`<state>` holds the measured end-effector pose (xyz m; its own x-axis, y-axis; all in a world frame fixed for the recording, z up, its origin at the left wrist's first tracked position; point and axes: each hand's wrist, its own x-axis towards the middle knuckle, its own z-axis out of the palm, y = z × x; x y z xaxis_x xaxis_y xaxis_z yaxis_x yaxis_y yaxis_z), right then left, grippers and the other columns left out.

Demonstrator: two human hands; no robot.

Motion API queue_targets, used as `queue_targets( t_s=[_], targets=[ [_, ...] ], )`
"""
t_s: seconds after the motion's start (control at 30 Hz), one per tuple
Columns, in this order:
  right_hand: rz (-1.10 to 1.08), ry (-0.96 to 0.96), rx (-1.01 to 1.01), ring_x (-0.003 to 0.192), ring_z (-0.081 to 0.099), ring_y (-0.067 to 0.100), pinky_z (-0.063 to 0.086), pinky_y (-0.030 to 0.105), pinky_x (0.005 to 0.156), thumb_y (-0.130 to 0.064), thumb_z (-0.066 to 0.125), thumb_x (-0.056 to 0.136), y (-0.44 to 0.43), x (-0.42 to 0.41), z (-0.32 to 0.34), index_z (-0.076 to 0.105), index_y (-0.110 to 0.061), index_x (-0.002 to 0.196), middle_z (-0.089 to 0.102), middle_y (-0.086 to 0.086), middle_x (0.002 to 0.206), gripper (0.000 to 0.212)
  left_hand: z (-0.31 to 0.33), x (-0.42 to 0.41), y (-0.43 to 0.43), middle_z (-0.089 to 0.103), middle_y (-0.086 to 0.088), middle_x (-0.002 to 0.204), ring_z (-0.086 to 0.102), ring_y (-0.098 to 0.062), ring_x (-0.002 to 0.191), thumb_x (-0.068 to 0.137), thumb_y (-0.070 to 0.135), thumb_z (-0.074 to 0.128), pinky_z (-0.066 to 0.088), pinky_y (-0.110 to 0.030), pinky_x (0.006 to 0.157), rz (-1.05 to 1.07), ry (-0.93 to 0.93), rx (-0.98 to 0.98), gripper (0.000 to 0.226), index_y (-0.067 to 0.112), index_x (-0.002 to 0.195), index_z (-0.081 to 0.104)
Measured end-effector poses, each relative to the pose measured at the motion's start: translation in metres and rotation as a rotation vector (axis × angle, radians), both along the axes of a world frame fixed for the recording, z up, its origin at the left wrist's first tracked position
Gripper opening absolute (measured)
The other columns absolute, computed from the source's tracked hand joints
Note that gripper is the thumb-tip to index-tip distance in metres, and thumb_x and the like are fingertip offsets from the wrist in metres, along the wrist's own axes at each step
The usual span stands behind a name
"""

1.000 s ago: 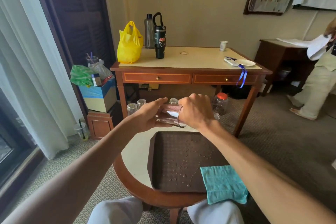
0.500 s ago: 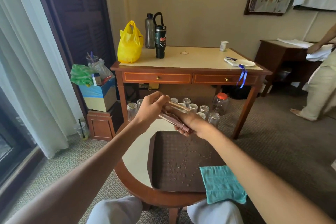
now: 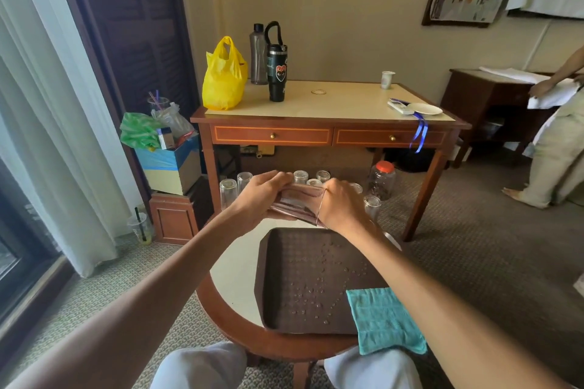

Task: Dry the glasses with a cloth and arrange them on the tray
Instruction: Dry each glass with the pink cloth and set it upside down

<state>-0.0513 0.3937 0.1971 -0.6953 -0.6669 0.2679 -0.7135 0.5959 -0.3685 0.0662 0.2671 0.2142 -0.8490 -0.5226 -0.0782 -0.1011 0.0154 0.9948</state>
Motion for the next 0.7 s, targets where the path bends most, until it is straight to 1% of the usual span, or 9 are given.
queue_targets(
  t_s=[0.07, 0.13, 0.23, 0.3, 0.4, 0.47, 0.5, 0.6, 0.7],
  targets=[
    [0.025, -0.600, 0.020, 0.068, 0.068, 0.034, 0.040, 0.026, 0.045, -0.040, 0.057, 0.097, -0.006, -0.002, -0.003, 0.070, 0.003, 0.099, 0.073, 0.017, 0.088, 0.045, 0.000, 0.000, -0.003, 0.068, -0.018, 0.094, 0.068, -0.027, 0.085, 0.104, 0.032, 0.058, 0.061, -0.049, 0.083, 0.029, 0.032, -0.187, 0.027, 0.006, 0.098, 0.066],
    [0.094, -1.075, 0.034, 0.047, 0.055, 0.016, 0.037, 0.019, 0.037, -0.072, 0.051, 0.089, -0.002, -0.001, -0.005, 0.073, -0.004, 0.100, 0.071, 0.010, 0.081, 0.072, 0.002, 0.001, -0.002, 0.069, -0.023, 0.094, 0.066, -0.026, 0.081, 0.102, 0.033, 0.061, 0.058, -0.041, 0.074, 0.034, 0.072, -0.333, 0.033, 0.000, 0.099, 0.065],
    [0.236, -1.282, -0.098, 0.045, 0.054, 0.007, 0.038, 0.017, 0.036, -0.065, 0.050, 0.093, 0.006, 0.000, -0.003, 0.065, -0.009, 0.092, 0.067, 0.005, 0.073, 0.058, 0.004, 0.001, -0.004, 0.071, -0.013, 0.093, 0.069, -0.025, 0.084, 0.100, 0.035, 0.065, 0.056, -0.033, 0.071, -0.023, 0.111, -0.412, 0.030, 0.005, 0.099, 0.067],
    [0.218, -1.077, -0.191, 0.046, 0.058, 0.012, 0.042, 0.020, 0.036, -0.048, 0.056, 0.099, 0.006, 0.002, 0.003, 0.064, -0.002, 0.098, 0.067, 0.009, 0.068, 0.046, 0.007, 0.000, -0.007, 0.070, -0.011, 0.095, 0.068, -0.023, 0.086, 0.099, 0.035, 0.065, 0.056, -0.033, 0.074, -0.074, 0.105, -0.220, 0.029, 0.007, 0.103, 0.066],
    [0.104, -0.289, -0.123, 0.046, 0.055, 0.023, 0.038, 0.024, 0.042, -0.013, 0.053, 0.096, 0.005, 0.006, 0.016, 0.062, -0.003, 0.072, 0.059, 0.008, 0.054, 0.028, 0.009, 0.000, -0.008, 0.071, -0.012, 0.096, 0.070, -0.021, 0.085, 0.102, 0.038, 0.058, 0.058, -0.032, 0.075, -0.138, 0.008, 0.163, 0.029, 0.010, 0.102, 0.066],
    [0.091, 0.197, -0.057, 0.052, 0.056, 0.027, 0.038, 0.026, 0.048, -0.016, 0.057, 0.088, 0.008, 0.012, 0.021, 0.071, -0.010, 0.070, 0.064, 0.007, 0.058, 0.023, 0.008, 0.001, -0.006, 0.074, -0.011, 0.091, 0.073, -0.024, 0.085, 0.103, 0.039, 0.057, 0.060, -0.039, 0.083, -0.106, -0.086, 0.287, 0.031, 0.012, 0.097, 0.069],
    [0.098, 0.322, -0.029, 0.055, 0.059, 0.029, 0.036, 0.027, 0.050, -0.020, 0.060, 0.084, 0.009, 0.017, 0.025, 0.076, -0.012, 0.077, 0.068, 0.007, 0.062, 0.020, 0.007, 0.001, -0.005, 0.075, -0.010, 0.090, 0.074, -0.025, 0.087, 0.103, 0.038, 0.057, 0.060, -0.041, 0.086, -0.084, -0.117, 0.309, 0.029, 0.013, 0.098, 0.069],
    [0.090, 0.344, 0.003, 0.070, 0.066, 0.034, 0.035, 0.030, 0.055, -0.016, 0.061, 0.081, 0.008, 0.020, 0.022, 0.079, -0.015, 0.089, 0.073, 0.010, 0.075, 0.020, 0.002, 0.001, -0.002, 0.076, -0.008, 0.090, 0.077, -0.024, 0.086, 0.105, 0.032, 0.057, 0.063, -0.037, 0.077, 0.005, -0.099, 0.253, 0.021, 0.017, 0.100, 0.070],
    [0.012, 0.040, -0.035, 0.071, 0.069, 0.033, 0.039, 0.029, 0.052, -0.006, 0.055, 0.086, 0.001, 0.015, 0.011, 0.070, -0.004, 0.082, 0.072, 0.016, 0.079, 0.016, 0.002, -0.001, -0.003, 0.071, -0.011, 0.095, 0.075, -0.020, 0.081, 0.104, 0.030, 0.059, 0.063, -0.034, 0.070, 0.034, -0.021, 0.039, 0.022, 0.011, 0.104, 0.069]
  ],
)
